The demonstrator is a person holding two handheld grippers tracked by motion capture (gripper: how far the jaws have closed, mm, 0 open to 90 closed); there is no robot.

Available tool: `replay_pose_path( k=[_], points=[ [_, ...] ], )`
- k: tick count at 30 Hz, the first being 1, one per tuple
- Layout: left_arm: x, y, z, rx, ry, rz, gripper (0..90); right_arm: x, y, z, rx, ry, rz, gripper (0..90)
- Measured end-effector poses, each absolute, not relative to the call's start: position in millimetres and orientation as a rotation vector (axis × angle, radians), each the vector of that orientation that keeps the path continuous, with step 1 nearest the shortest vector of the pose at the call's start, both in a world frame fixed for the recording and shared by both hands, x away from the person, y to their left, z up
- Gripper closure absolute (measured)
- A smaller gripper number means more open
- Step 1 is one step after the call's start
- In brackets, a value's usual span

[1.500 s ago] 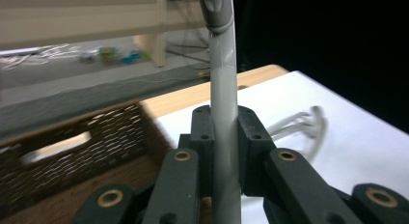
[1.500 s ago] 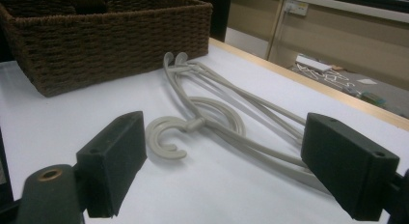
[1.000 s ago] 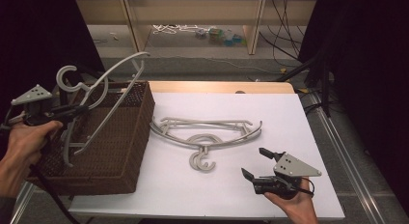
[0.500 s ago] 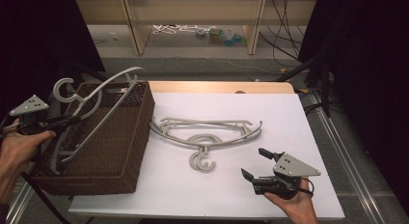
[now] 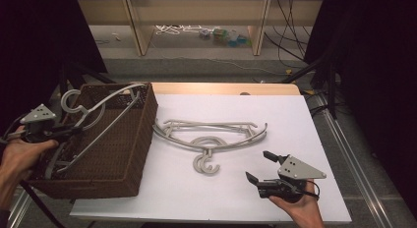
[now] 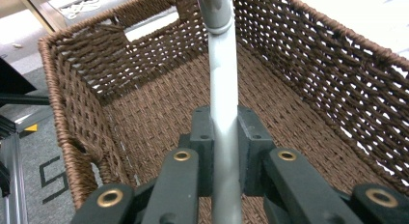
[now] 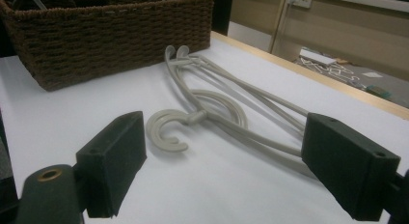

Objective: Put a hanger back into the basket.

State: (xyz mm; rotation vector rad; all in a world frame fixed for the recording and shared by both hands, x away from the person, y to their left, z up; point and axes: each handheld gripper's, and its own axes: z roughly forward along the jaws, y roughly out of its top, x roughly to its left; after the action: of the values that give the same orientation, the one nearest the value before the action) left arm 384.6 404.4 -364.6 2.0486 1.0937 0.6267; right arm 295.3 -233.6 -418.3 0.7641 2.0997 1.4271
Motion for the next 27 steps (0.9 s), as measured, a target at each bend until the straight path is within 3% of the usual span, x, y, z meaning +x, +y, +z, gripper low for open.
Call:
replay_pose_path(
  k=[3,11,23,27],
  points=[
    [388.7,402.7,-369.3,2.146,1.074,0.613,79.4,295.8,-233.6,-419.1,0.761,2.102,1.428,16.8],
    [404.0,395.3,-390.5,2.193,1.177,0.542,79.3,295.7,-232.9,-419.0,0.764,2.109,1.429,16.9],
    [411.7,402.1,-411.3,2.160,1.297,0.493,77.0,296.4,-232.8,-420.2,0.766,2.120,1.423,16.9],
    [412.7,403.9,-411.9,2.159,1.344,0.537,72.7,297.5,-232.1,-421.0,0.762,2.111,1.429,16.9]
  ],
)
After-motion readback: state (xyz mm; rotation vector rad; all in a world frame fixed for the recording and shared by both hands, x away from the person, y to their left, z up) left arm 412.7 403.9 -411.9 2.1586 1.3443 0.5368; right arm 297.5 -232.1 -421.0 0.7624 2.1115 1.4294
